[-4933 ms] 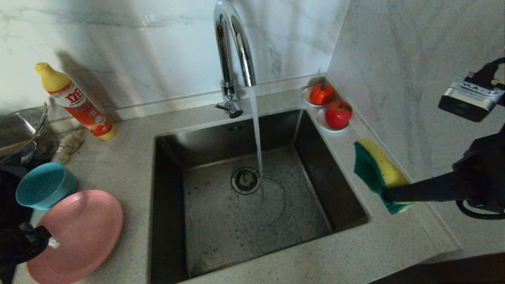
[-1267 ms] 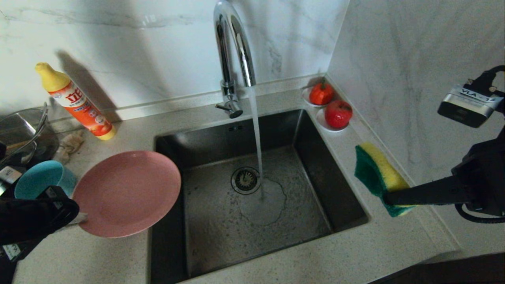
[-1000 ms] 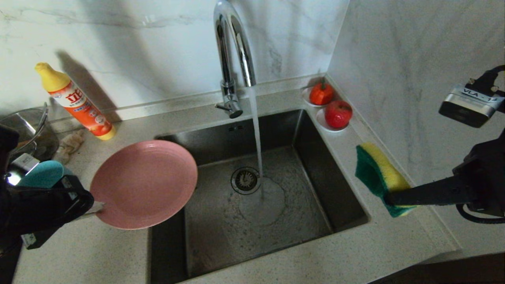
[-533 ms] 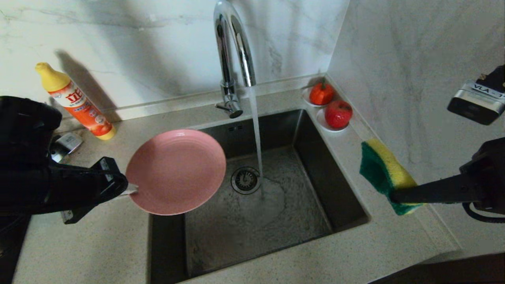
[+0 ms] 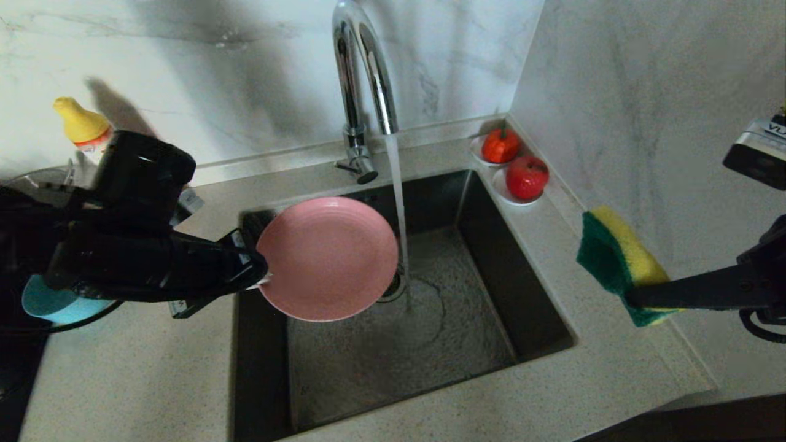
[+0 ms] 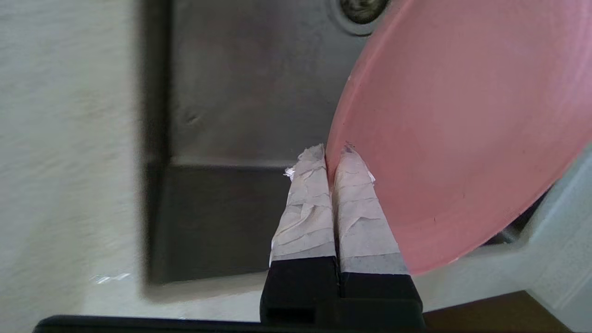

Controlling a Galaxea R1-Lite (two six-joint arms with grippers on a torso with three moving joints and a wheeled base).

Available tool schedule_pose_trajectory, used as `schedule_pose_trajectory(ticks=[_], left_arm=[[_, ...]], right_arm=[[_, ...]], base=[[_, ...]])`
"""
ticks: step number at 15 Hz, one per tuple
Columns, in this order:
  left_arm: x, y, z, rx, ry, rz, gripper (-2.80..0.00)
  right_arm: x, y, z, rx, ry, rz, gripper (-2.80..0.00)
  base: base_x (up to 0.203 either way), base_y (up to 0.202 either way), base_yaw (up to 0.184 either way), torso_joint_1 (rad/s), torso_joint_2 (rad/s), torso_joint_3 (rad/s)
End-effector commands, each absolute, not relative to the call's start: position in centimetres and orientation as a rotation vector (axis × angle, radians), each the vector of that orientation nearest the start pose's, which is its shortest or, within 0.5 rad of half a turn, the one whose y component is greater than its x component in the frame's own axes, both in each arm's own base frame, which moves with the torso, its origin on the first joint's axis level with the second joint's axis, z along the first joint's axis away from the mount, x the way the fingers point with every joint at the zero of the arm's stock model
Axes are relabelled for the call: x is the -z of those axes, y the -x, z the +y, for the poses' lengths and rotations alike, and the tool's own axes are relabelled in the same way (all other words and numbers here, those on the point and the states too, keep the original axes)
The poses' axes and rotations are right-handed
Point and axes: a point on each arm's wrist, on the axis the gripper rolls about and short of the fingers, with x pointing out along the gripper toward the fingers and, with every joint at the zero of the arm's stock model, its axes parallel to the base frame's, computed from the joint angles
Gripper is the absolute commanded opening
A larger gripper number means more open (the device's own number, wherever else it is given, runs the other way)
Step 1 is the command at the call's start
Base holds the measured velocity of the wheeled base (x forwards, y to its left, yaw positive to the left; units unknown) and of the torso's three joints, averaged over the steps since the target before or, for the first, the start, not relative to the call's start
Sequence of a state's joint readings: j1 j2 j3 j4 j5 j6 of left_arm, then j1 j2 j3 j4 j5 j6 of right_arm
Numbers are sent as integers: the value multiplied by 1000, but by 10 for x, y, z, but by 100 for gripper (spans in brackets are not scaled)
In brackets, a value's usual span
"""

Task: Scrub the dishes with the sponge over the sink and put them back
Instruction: Wash the plate

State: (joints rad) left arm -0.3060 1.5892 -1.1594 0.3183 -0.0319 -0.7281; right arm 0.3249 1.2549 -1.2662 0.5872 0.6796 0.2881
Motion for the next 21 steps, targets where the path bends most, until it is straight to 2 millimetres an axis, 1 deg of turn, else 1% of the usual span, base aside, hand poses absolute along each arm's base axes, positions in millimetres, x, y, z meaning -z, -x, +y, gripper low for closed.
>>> schedule_pose_trajectory(ticks=[1,5,8,10,12,14,17,20,21], left_arm=[[-221,-272,-97,52,572,847,-280],[-227,-289,-109,81,571,825,-280],[-221,-298,-125,109,554,845,-280],[-216,-303,-132,117,547,857,-280],[-216,-308,-136,127,549,853,-280],[-221,-307,-141,145,547,844,-280],[-221,-303,-152,176,534,856,-280],[-215,-299,-166,203,512,883,-280],[-213,-298,-167,204,506,891,-280]], right_arm=[[-311,-146,63,-887,-364,719,-280],[-310,-146,64,-885,-365,724,-280],[-307,-147,63,-879,-366,736,-280],[-304,-149,62,-868,-370,745,-280],[-303,-150,62,-866,-371,749,-280],[-304,-149,62,-866,-370,744,-280],[-304,-147,61,-867,-370,740,-280],[-305,-146,60,-865,-369,735,-280],[-305,-147,60,-861,-370,734,-280]], base=[[0,0,0,0,0,0],[0,0,0,0,0,0],[0,0,0,0,0,0],[0,0,0,0,0,0],[0,0,0,0,0,0],[0,0,0,0,0,0],[0,0,0,0,0,0],[0,0,0,0,0,0],[0,0,0,0,0,0]])
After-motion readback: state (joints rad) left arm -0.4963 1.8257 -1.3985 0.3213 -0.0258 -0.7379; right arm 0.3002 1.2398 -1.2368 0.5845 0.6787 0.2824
